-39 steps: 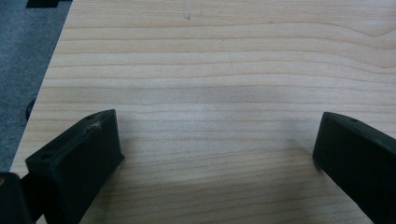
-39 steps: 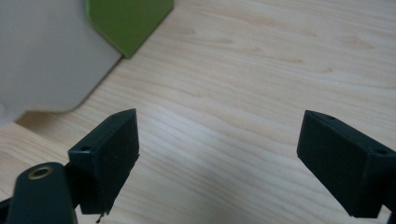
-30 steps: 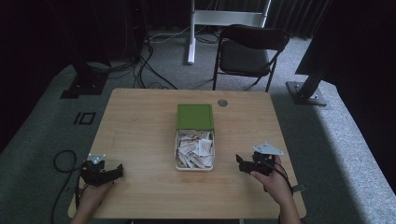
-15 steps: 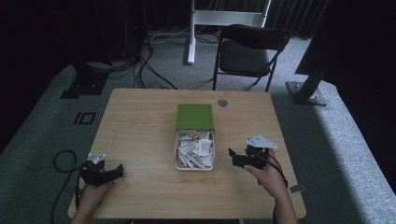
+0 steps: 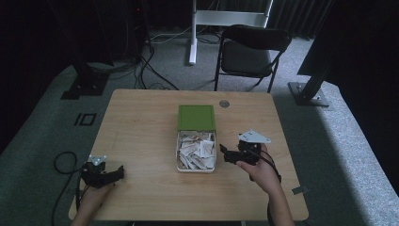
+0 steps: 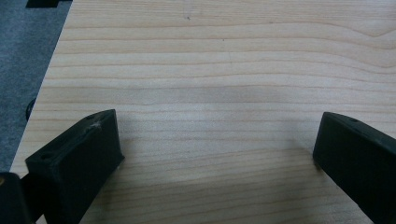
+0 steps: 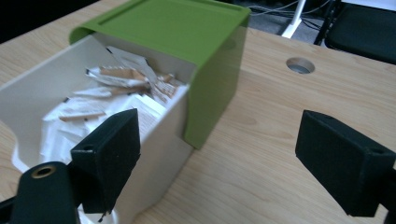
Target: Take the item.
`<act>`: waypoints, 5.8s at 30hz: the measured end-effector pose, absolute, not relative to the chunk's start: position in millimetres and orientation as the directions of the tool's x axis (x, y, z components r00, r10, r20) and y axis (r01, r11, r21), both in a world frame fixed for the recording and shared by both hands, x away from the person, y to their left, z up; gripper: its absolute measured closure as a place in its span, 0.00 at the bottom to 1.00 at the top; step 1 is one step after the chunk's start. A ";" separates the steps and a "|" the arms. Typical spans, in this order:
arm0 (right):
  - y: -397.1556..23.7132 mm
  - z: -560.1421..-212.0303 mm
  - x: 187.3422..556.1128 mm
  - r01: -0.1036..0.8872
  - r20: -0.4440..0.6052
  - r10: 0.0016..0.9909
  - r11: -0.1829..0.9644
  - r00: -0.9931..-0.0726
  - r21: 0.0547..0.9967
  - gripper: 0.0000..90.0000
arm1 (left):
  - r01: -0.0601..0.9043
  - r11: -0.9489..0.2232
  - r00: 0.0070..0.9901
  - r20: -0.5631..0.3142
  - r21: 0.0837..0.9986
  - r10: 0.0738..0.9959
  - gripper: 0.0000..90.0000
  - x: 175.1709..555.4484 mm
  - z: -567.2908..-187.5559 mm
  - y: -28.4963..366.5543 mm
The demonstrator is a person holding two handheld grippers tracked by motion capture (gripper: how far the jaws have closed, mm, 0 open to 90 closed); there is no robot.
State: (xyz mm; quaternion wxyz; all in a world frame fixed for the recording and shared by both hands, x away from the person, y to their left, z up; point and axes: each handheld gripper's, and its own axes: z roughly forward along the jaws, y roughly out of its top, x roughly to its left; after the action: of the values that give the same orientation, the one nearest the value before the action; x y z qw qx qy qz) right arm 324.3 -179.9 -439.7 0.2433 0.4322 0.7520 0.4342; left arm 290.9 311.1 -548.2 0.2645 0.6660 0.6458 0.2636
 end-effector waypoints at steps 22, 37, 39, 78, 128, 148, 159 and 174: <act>-125.9 -427.8 331.5 0.402 0.014 0.803 0.283 -0.596 0.871 0.33 | 0.722 -0.027 0.028 0.010 0.691 1.000 0.02 290.9 -548.0 311.3; -86.9 -434.6 342.6 0.403 0.010 0.772 0.321 -0.636 0.857 0.37 | 0.721 -0.026 0.027 0.010 0.693 1.000 0.02 291.0 -548.2 311.2; -83.8 -436.4 344.9 0.403 0.002 0.772 0.330 -0.635 0.854 0.38 | 0.720 -0.026 0.027 0.009 0.693 1.000 0.02 291.0 -548.2 311.1; -58.3 -456.1 377.2 0.494 -0.018 0.774 0.422 -0.633 0.760 0.56 | 0.720 -0.024 0.025 0.008 0.694 1.000 0.02 291.0 -548.3 311.0; -88.5 -421.5 339.4 0.401 0.019 0.684 0.405 -0.729 0.822 0.98 | 0.721 -0.026 0.027 0.010 0.693 1.000 0.02 291.0 -548.2 311.2; -123.9 -391.1 334.4 0.368 -0.003 0.730 0.348 -0.683 0.862 0.98 | 0.722 -0.027 0.028 0.010 0.691 1.000 0.02 290.9 -548.0 311.3; -154.9 -391.2 340.3 0.390 0.002 0.777 0.314 -0.629 0.866 0.98 | 0.722 -0.027 0.028 0.010 0.692 1.000 0.02 291.0 -548.0 311.2; -201.0 -410.0 352.3 0.432 0.003 0.858 0.256 -0.514 0.865 0.98 | 0.721 -0.026 0.027 0.009 0.693 1.000 0.02 291.0 -548.1 311.2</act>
State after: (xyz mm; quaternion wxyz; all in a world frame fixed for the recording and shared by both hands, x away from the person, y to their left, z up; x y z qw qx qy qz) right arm 352.3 -201.0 -410.0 0.2447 0.4279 0.7536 0.4350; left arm 291.0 311.2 -548.1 0.2645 0.6659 0.6459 0.2635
